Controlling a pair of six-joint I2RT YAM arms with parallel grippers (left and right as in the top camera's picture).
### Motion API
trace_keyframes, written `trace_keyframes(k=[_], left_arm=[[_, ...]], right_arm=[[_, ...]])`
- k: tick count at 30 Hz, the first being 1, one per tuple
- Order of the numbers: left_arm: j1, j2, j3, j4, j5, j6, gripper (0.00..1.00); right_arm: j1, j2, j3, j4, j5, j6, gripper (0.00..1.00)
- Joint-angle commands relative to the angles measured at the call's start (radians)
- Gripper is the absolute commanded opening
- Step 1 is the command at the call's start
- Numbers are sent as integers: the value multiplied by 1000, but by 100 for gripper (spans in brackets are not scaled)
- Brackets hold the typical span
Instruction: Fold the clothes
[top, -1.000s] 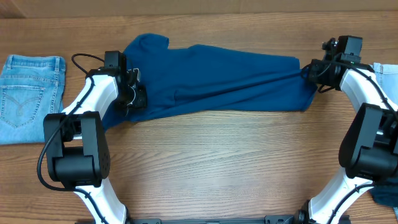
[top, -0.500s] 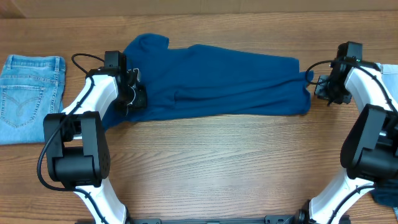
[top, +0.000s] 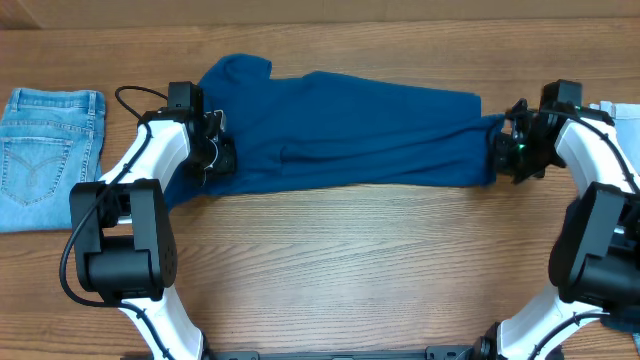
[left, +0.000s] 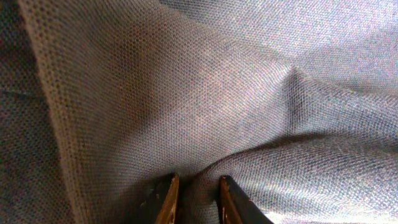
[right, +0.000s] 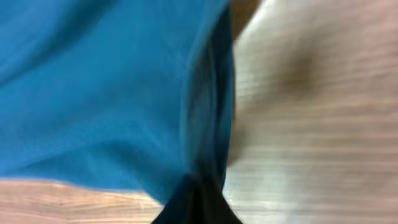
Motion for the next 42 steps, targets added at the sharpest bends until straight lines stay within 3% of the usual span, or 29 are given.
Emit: trace_keyframes(k=[1,5,9,13,14,17,19,23,28,30,37,42], left_arm=[[6,60,-22,-12,-86,27,25],[6,60,-22,-12,-86,27,25],[6,60,-22,-12,-86,27,26],[6,60,-22,-12,-86,27,26],[6,60,-22,-13,-86,27,26],[6,60,-22,-13,-86,27,26],[6,60,-22,-14,-86,27,26],[6,60,-22,-24,-84,27,27],[6,10,62,-59,-80,54,44],[7,-33,108,-57,-90,53,48],[6,-92,122,-126,-67,43,46],[6,-92,122,-209,-62,7,47]], right_arm=[[-11,19,-5,-58,5,-3,4],[-105,19,-5,-175,32,39,4],[-202,19,-5,-172,124,106,6],[-218,19,-5,-148,124,109,35],[-216,19,-5,-143,124,109,37],[-214,19,23,-124,-27,72,36],[-189,13,98,-162,-236,-71,31],[-24,9,153,-170,-218,-165,30],[167,41,145,-132,-59,-160,33],[180,62,145,-129,-60,-149,33],[181,179,140,-151,-62,-148,36],[180,180,47,-116,-28,-119,42]])
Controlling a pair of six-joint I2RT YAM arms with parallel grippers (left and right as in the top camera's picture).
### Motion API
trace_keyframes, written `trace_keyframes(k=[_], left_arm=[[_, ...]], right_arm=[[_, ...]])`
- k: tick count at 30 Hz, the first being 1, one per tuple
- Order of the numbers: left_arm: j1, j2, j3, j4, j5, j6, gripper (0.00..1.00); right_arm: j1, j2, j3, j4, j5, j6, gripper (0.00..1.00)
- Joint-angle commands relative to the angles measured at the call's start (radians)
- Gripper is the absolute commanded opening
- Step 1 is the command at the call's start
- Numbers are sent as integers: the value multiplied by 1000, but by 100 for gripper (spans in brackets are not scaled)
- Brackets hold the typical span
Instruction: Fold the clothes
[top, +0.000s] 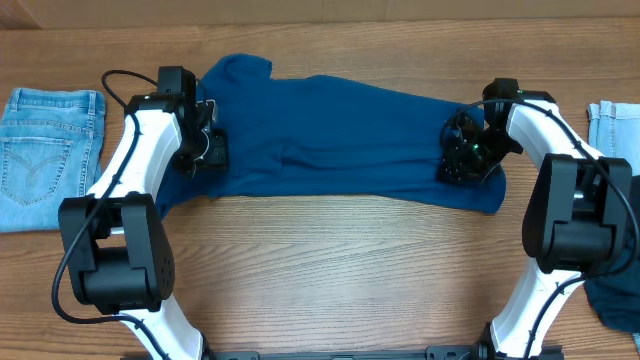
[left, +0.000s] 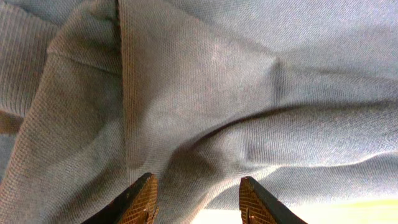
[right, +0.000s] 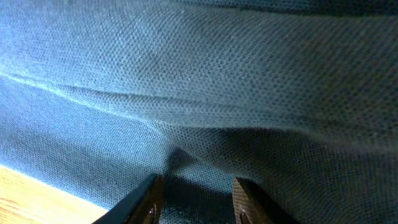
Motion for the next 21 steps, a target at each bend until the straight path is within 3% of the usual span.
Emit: trace_keyframes(k=[1,7,14,21], left_arm=[[5,-29,17,-43,6,-15,46],[5,-51,18,-114,5,-18,42],[5,-79,18,-227,-3,-143,29],[4,-190,24,123,-6,-69,33]], right_arm=[[0,6,-83,12,37,26,41],[-32,6,-124,-194,370,310,40],[-63,5,-120,-53,406,326,53],[-59,-61,177,-132,212,322,54]])
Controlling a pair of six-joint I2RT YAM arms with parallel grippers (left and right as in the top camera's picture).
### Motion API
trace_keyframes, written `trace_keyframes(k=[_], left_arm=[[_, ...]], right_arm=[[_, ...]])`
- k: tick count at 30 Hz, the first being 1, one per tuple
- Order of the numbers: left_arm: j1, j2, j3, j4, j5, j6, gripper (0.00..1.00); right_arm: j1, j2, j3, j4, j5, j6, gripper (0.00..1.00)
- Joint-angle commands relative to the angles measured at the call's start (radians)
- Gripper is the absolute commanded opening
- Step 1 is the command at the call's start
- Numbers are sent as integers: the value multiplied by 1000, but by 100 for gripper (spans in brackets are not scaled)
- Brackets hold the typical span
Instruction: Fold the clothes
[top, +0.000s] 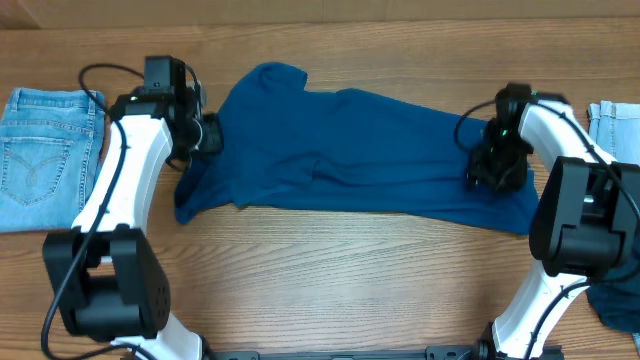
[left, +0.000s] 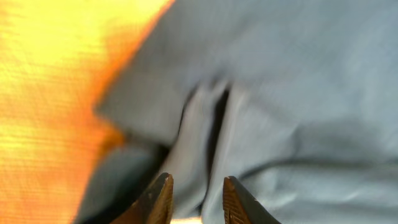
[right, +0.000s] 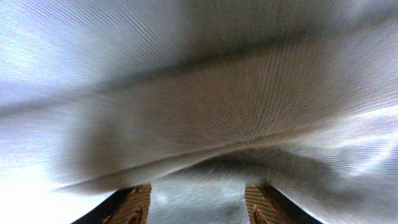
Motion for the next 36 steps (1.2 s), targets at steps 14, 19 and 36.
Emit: trace_keyframes(k=[14,19,36], left_arm=[[-35,295,18,293,175,285,27],[-8,351,18,241,19,198,29],[202,167,55,77,122,48,19]], right_arm=[[-9,-171,271,-182,-164,8,58],[-9,-171,271,-207,-164,3,58],[-9,-171,271,-115,-240,-72,72]])
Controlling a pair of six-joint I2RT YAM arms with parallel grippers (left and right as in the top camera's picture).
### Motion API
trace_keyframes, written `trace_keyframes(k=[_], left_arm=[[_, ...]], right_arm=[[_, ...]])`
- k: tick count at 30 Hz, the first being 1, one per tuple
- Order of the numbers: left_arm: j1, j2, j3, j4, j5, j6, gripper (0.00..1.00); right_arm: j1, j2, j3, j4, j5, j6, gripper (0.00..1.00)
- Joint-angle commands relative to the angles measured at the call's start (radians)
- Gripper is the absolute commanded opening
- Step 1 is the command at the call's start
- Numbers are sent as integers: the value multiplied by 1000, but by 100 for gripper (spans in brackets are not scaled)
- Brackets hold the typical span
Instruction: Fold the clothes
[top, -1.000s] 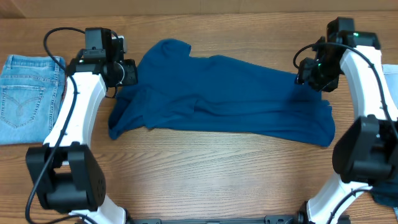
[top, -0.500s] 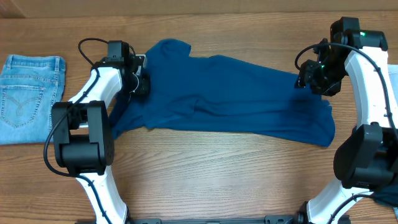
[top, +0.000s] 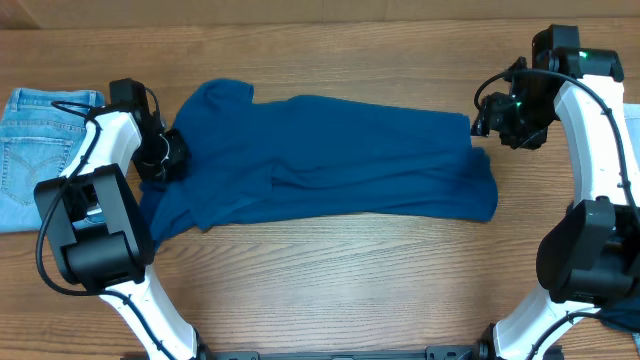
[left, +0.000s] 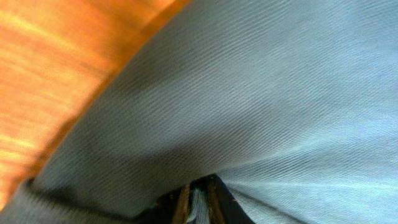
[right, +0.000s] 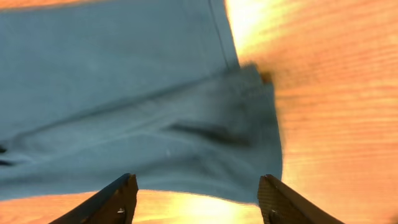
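A dark blue garment (top: 330, 155) lies spread lengthwise across the wooden table. My left gripper (top: 165, 160) is at its left end, shut on a pinch of the blue cloth (left: 199, 202), which fills the left wrist view. My right gripper (top: 500, 125) hangs above the garment's right end (right: 186, 124), open and holding nothing, its fingers (right: 118, 199) wide apart over the cloth's edge.
Folded light blue jeans (top: 30, 150) lie at the far left of the table. More denim shows at the right edge (top: 632, 115). The bare wooden table (top: 330, 280) stretches along the front.
My left gripper moved left and down and has shut on the garment's left end. My right gripper lifted off the cloth to above the right end, still open. The garment lies straighter.
Both grippers first held the garment's ends stretched out, shut on the cloth. Then both stood open on the cloth, nearer its middle on the right. Then they were open at shifted spots, the garment slanted. Now the left grips the left end and the right hangs open.
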Motion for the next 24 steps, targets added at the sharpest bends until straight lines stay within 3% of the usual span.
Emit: trace_keyframes(k=[1,2,3,6,9,12,18,20,22,24], left_arm=[[-15,-190,40,90,120,140,37],[-19,-226,51,147,119,140,56],[-32,-257,59,261,119,148,62],[-53,-213,88,349,120,150,68],[-58,-62,135,402,180,172,70],[-58,90,220,412,193,207,69],[-58,205,247,398,174,249,67],[-58,219,247,388,171,256,59],[-58,222,247,385,170,262,42],[-58,222,247,386,171,270,36]], right_arm=[[-6,-17,18,48,-64,-43,77],[-6,-17,18,58,-65,-43,79],[-6,-16,17,65,-72,-43,80],[-6,-16,17,58,-72,-43,80],[-6,-16,17,48,-72,-43,80],[-6,-16,17,34,-71,-43,80],[-6,-16,17,28,-71,-43,79],[-6,-16,17,28,-71,-43,76],[-6,-16,17,28,-71,-42,75],[-6,-16,17,27,-71,-43,74]])
